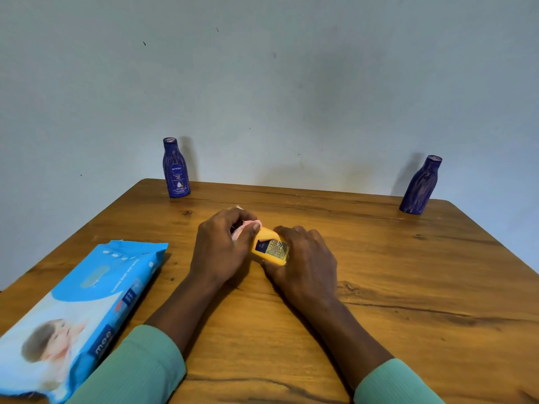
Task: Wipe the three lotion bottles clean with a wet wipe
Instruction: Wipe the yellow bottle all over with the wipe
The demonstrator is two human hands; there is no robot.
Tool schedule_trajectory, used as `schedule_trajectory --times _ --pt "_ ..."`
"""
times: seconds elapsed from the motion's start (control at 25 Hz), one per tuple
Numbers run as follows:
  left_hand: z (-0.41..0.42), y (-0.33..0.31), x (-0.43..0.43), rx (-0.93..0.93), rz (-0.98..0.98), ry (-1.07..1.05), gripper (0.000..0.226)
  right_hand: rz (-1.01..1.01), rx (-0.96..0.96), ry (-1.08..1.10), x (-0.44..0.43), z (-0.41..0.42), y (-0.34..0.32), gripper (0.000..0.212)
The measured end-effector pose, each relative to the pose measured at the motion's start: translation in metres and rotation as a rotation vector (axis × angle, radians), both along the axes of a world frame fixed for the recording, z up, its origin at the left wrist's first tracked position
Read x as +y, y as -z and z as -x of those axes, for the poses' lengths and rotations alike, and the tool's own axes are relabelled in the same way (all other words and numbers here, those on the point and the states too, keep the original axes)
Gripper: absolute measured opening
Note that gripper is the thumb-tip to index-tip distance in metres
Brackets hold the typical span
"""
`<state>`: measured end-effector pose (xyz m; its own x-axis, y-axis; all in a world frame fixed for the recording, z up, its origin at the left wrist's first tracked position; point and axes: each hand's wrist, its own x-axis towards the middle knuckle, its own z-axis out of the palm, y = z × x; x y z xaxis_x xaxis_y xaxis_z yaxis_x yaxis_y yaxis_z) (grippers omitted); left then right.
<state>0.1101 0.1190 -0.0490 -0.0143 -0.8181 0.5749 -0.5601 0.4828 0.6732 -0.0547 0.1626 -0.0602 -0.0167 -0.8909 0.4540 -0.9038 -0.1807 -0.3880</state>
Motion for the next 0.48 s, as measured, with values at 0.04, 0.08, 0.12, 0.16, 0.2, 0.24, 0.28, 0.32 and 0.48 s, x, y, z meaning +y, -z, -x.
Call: schedule_trajectory --times 0.04,0.08,0.12,0.16,0.2,0.24,0.28,0.32,0.48 --pt "0.000 0.000 -0.001 -0.008 -0.027 0.016 0.015 -0.014 0.020 0.009 0.000 0.001 -0.001 0.070" --pt "-0.002 0.001 -0.002 -0.059 -0.060 0.052 0.015 -0.036 0.025 0.020 0.001 0.002 -0.001 0.070" --pt "-0.005 0.002 -0.001 -0.113 -0.110 0.105 0.015 -0.064 0.017 0.034 0.001 0.004 -0.002 0.070" --pt "-0.009 0.002 0.002 -0.159 -0.172 0.153 0.016 -0.092 0.006 0.044 0.000 0.006 -0.002 0.070" --pt "-0.011 0.003 0.003 -0.184 -0.228 0.185 0.017 -0.115 0.002 0.045 -0.002 0.008 -0.003 0.071" --pt "-0.013 0.004 0.003 -0.190 -0.258 0.189 0.017 -0.134 0.005 0.039 -0.003 0.011 -0.005 0.072" --pt "-0.013 0.005 0.001 -0.178 -0.261 0.164 0.016 -0.151 0.012 0.025 -0.003 0.014 -0.006 0.072" --pt "-0.012 0.005 -0.003 -0.153 -0.249 0.115 0.015 -0.167 0.022 0.000 -0.004 0.016 -0.007 0.073" --pt "-0.013 -0.003 -0.022 -0.141 -0.271 -0.017 0.022 -0.203 0.007 -0.102 -0.004 0.012 -0.007 0.075"
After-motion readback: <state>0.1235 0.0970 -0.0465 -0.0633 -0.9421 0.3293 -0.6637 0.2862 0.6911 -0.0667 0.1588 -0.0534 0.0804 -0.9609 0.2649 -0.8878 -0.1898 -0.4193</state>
